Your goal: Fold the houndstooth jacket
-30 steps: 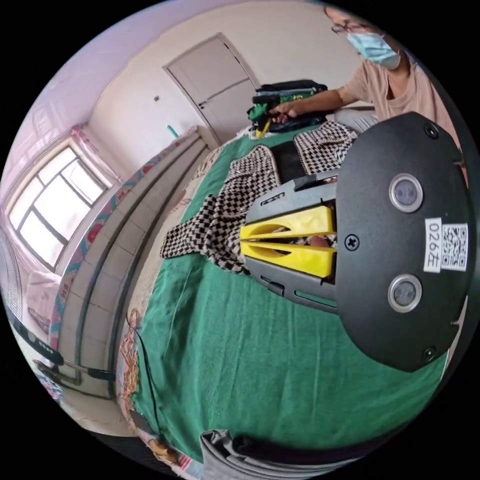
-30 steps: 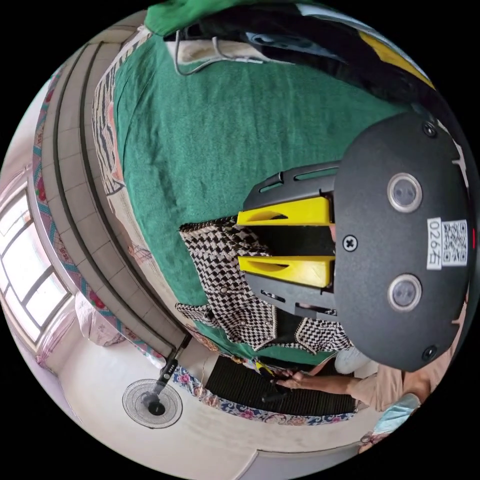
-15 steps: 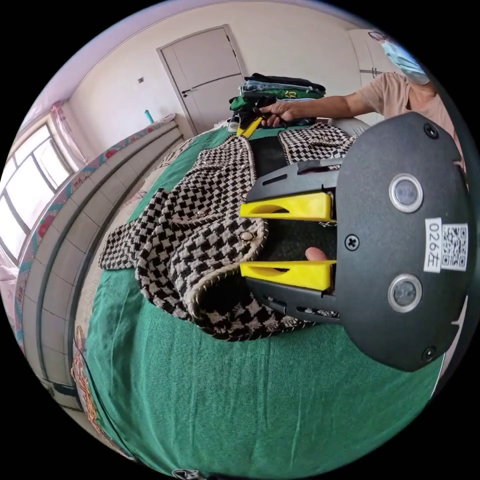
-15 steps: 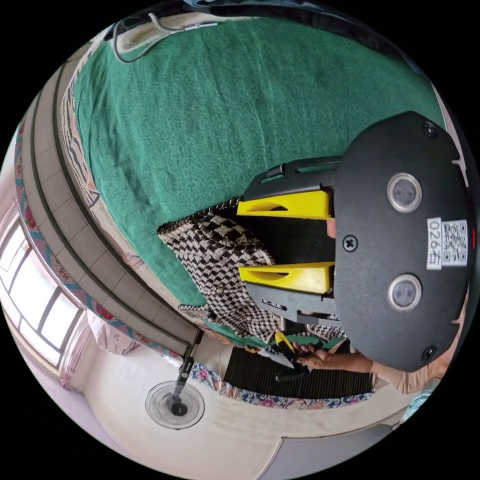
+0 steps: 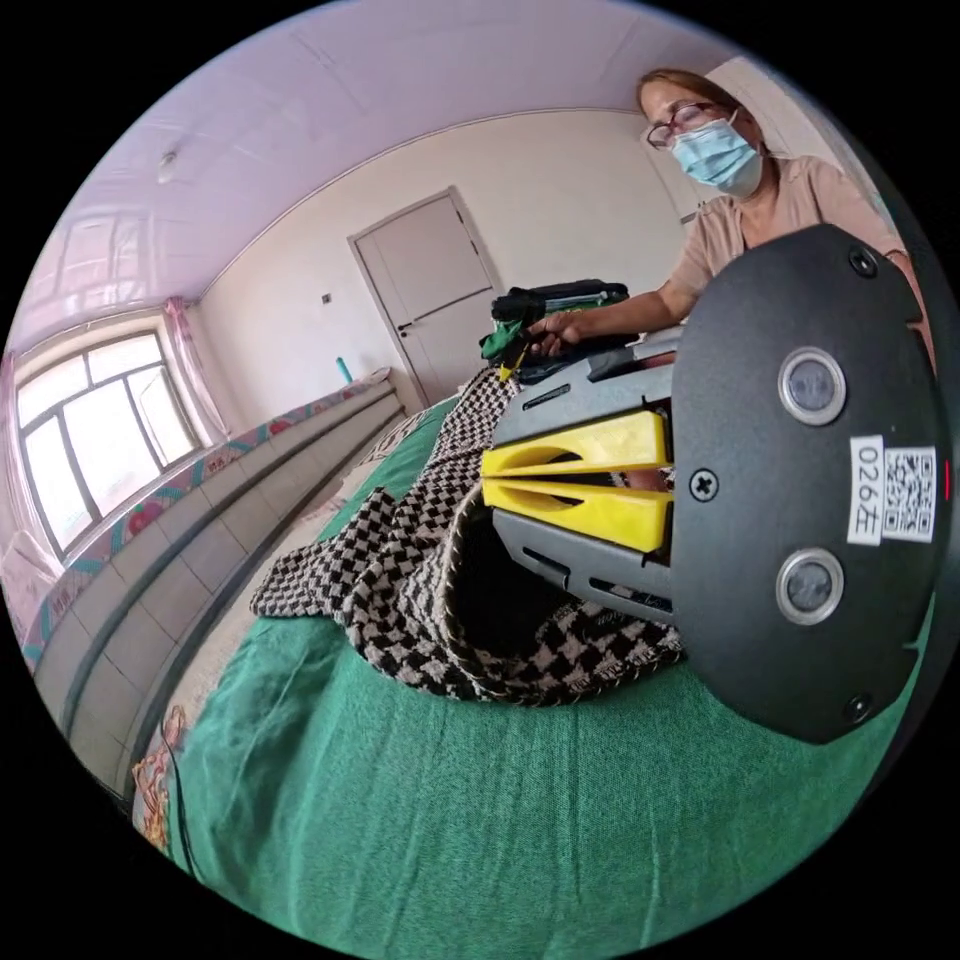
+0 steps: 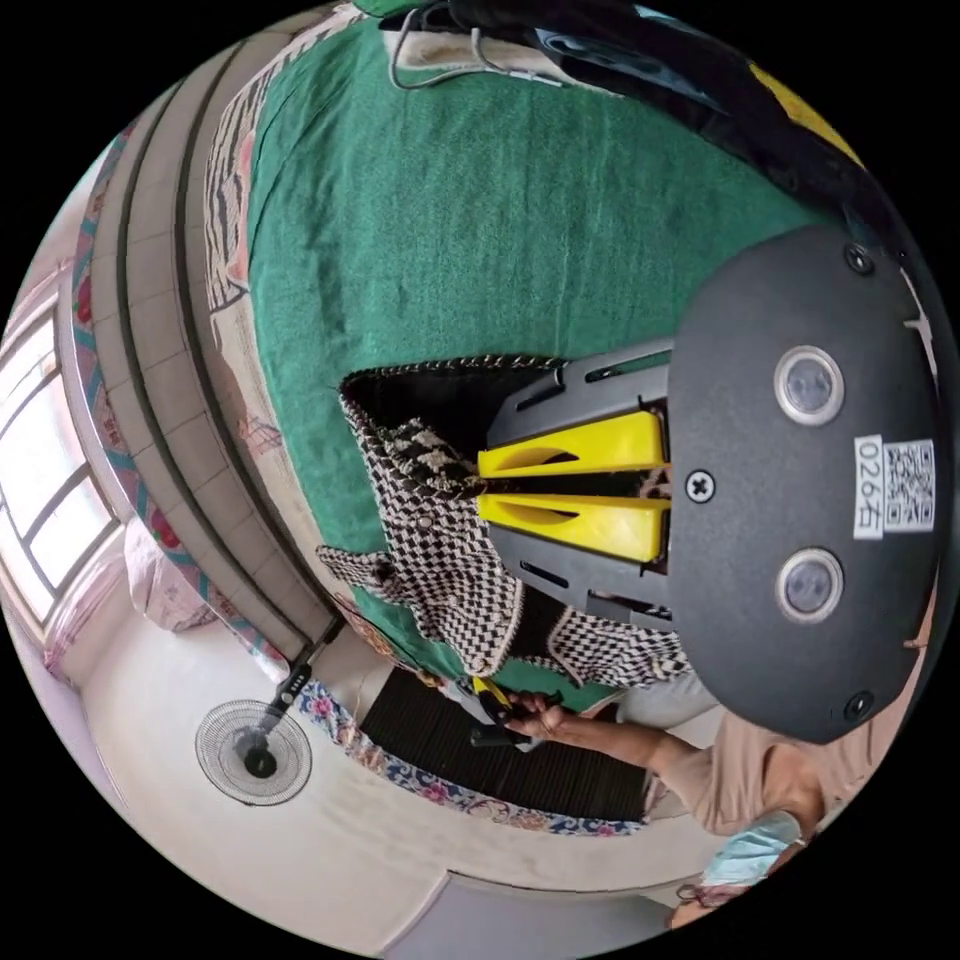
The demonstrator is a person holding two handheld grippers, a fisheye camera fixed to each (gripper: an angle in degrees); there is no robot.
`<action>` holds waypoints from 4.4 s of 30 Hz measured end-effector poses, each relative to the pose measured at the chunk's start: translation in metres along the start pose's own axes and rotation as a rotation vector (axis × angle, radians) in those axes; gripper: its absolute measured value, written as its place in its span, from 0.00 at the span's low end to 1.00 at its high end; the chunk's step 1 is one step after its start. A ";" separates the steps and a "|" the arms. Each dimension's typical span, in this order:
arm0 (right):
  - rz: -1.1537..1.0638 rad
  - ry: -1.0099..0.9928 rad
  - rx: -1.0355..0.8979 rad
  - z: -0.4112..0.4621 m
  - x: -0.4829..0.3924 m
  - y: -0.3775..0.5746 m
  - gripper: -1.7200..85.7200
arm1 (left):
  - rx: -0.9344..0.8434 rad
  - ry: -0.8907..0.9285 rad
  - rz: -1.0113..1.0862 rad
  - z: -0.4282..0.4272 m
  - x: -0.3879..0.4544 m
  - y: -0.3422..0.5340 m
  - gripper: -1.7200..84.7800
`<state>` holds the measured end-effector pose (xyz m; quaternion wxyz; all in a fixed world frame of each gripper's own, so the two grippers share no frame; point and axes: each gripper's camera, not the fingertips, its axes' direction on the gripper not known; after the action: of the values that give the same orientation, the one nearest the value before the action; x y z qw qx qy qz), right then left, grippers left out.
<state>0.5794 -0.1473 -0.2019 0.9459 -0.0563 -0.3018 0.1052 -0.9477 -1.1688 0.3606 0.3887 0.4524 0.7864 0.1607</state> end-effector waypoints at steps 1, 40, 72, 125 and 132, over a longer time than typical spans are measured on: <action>-0.009 -0.005 -0.018 -0.002 0.001 0.000 0.01 | -0.012 0.002 0.005 0.000 0.002 -0.001 0.01; -0.008 0.090 -0.182 -0.032 0.019 -0.018 0.04 | -0.397 -0.570 0.505 0.071 0.248 -0.023 0.03; -0.254 0.178 -0.388 -0.113 -0.010 0.054 0.00 | -0.687 -0.661 0.530 0.142 0.301 -0.022 0.05; -0.089 0.240 -0.304 -0.192 -0.061 -0.029 0.04 | -0.622 -0.462 0.166 -0.016 0.089 -0.125 0.03; -0.193 0.285 -0.116 -0.248 -0.139 -0.028 0.01 | -0.487 -0.481 0.247 -0.072 0.128 -0.097 0.03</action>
<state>0.6176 -0.2179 -0.4762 0.9799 -0.0961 -0.1745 -0.0126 -1.0965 -1.1067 0.2889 0.6367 0.4630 0.5504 0.2780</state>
